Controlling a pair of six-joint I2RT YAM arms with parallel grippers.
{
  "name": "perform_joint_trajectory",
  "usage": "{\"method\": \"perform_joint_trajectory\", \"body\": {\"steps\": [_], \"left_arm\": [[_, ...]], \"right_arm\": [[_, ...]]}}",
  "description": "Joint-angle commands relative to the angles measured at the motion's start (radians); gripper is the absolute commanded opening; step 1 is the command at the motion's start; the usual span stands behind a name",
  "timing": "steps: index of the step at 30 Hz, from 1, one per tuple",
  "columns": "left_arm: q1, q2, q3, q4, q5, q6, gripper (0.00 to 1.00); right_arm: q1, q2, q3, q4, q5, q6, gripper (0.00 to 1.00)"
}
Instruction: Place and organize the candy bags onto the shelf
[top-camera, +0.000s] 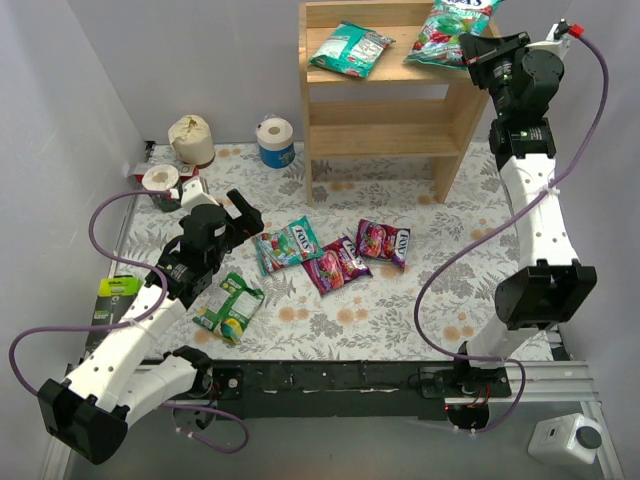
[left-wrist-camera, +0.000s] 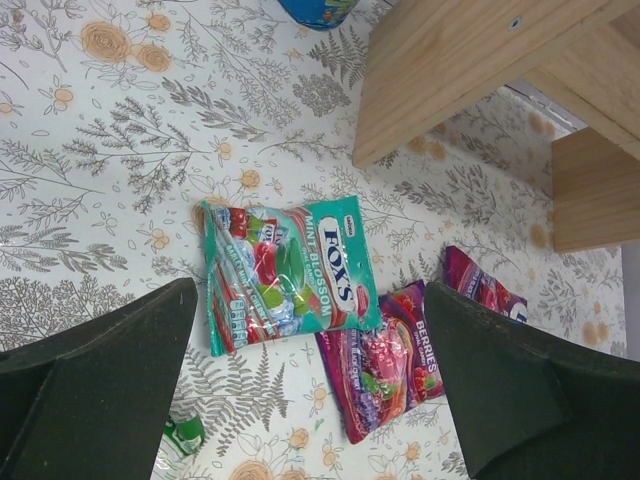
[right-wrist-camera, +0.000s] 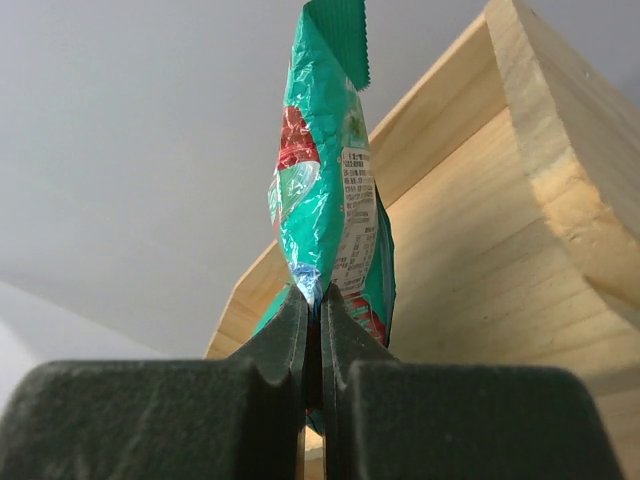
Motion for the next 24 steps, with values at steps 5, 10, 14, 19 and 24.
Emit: {"method": "perform_joint_trajectory", "body": {"steps": [5,10,14,19,24], "left_arm": [[-0.002,-0.011,-0.007,-0.008,-0.026,-0.002,0.98],[-0.002,-0.016,-0.008,-0.011,-0.035,-0.004,0.98],[-0.002,-0.019,-0.007,-0.015,-0.039,-0.004,0.98],[-0.002,-0.022,-0.007,-0.015,-0.041,-0.004,0.98],[-0.002,-0.027,-0.007,-0.020,-0.050,-0.005,0.98]], "right_arm": [[-0.024,0.154,0.177,-0.007,-0.246,0.208,0.01],[-0.021,0.223,0.208,0.009,-0.373,0.275,0.01],[-0.023,0.266,0.283,-0.037,-0.407,0.277,0.01],[-0.029,0.389,0.441,-0.065,-0.467,0.317,0.01],[-0.024,0.444,0.437,0.002,-0.505,0.383,0.01]]}}
